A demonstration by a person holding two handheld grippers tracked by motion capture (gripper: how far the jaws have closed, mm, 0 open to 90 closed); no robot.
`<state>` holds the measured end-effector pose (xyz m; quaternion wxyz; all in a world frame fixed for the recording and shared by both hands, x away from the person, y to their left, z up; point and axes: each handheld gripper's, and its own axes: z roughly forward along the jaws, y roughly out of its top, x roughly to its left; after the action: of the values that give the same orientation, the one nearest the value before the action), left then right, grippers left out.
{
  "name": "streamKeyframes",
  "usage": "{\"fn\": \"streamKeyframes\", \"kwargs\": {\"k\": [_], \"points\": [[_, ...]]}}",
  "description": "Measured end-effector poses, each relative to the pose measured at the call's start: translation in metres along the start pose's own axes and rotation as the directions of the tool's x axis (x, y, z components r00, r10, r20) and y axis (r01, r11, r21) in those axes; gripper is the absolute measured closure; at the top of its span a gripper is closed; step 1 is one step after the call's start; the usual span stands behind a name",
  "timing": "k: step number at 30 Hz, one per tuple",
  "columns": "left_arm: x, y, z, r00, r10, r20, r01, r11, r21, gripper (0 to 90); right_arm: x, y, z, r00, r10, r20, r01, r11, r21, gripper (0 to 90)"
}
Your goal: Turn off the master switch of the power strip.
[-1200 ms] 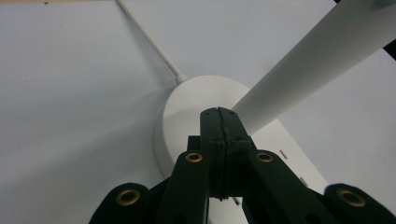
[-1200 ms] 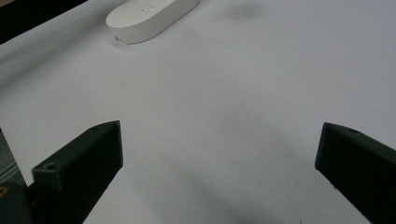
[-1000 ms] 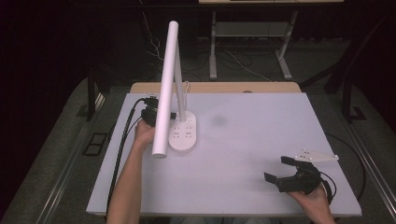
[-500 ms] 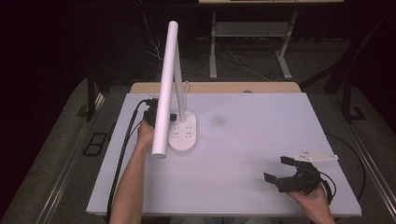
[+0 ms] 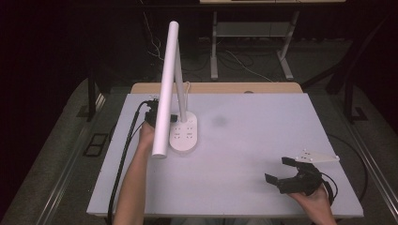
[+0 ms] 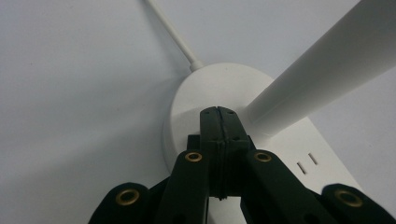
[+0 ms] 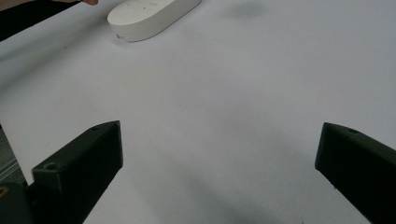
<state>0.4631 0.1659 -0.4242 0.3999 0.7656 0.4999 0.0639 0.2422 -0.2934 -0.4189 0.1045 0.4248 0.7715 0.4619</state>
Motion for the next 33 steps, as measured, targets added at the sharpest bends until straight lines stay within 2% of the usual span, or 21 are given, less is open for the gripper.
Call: {"fn": "streamKeyframes", "kwargs": {"k": [1,4,7,10,14,17,20,25,27,29,32,33], "points": [[-0.0003,0.0,0.0,1.0,0.001,-0.001,-0.001,1.0,0.0,90.0,-0.0001,0.0,0.0001,1.0,-0.004,0.0,0.004,1.0,0.0,0.3],[-0.0034,-0.0006,0.0,0.999,0.036,-0.027,-0.036,0.9993,-0.003,90.0,-0.0001,0.0,0.0001,1.0,-0.005,0.0,0.005,1.0,0.0,0.3],[-0.0028,-0.0027,0.0001,0.9995,0.017,-0.026,-0.017,0.9996,-0.021,90.0,-0.0004,0.0,-0.0002,1.0,0.001,0.001,-0.001,1.0,0.001,0.3],[-0.0031,-0.0029,-0.0001,0.9995,0.014,-0.027,-0.015,0.9997,-0.02,90.0,-0.0003,-0.0001,-0.0004,1.0,0.004,0.0,-0.004,1.0,0.003,0.3],[-0.0017,-0.003,-0.0008,1.0,-0.002,0.001,0.002,1.0,-0.006,90.0,-0.0008,0.0,0.0001,1.0,-0.002,0.002,0.002,1.0,0.0,0.3],[-0.0039,-0.0029,-0.0007,0.9998,0.014,-0.013,-0.014,0.9999,-0.002,90.0,-0.0008,0.0002,0.0003,1.0,-0.004,0.002,0.004,1.0,0.0,0.3],[-0.005,-0.0031,0.0002,0.9997,0.013,-0.022,-0.013,0.9999,-0.002,90.0,-0.0003,0.0004,-0.0001,1.0,-0.007,0.003,0.007,1.0,0.003,0.3],[-0.0033,-0.0036,-0.0004,1.0,-0.004,-0.008,0.004,1.0,-0.003,90.0,0.0004,0.0003,-0.0008,1.0,-0.004,0.005,0.004,1.0,-0.002,0.3],[-0.0042,-0.0037,-0.0004,0.9998,0.014,-0.016,-0.014,0.9999,-0.006,90.0,-0.0002,0.0001,-0.0011,1.0,-0.001,0.004,0.001,1.0,-0.002,0.3],[-0.006,-0.0052,-0.0003,0.999,0.035,-0.027,-0.036,0.9992,-0.016,90.0,-0.0011,0.0002,-0.0014,1.0,0.004,0.005,-0.004,1.0,0.0,0.3],[-0.0045,-0.0091,-0.0005,0.9999,0.004,-0.015,-0.004,0.9988,-0.048,90.0,-0.0019,0.0002,-0.0017,0.9999,0.01,0.006,-0.01,1.0,-0.002,0.3],[-0.0046,-0.0093,-0.0005,0.9998,0.005,-0.017,-0.006,0.9987,-0.05,90.0,-0.002,0.0002,-0.0016,0.9999,0.008,0.006,-0.008,1.0,-0.001,0.3]]}}
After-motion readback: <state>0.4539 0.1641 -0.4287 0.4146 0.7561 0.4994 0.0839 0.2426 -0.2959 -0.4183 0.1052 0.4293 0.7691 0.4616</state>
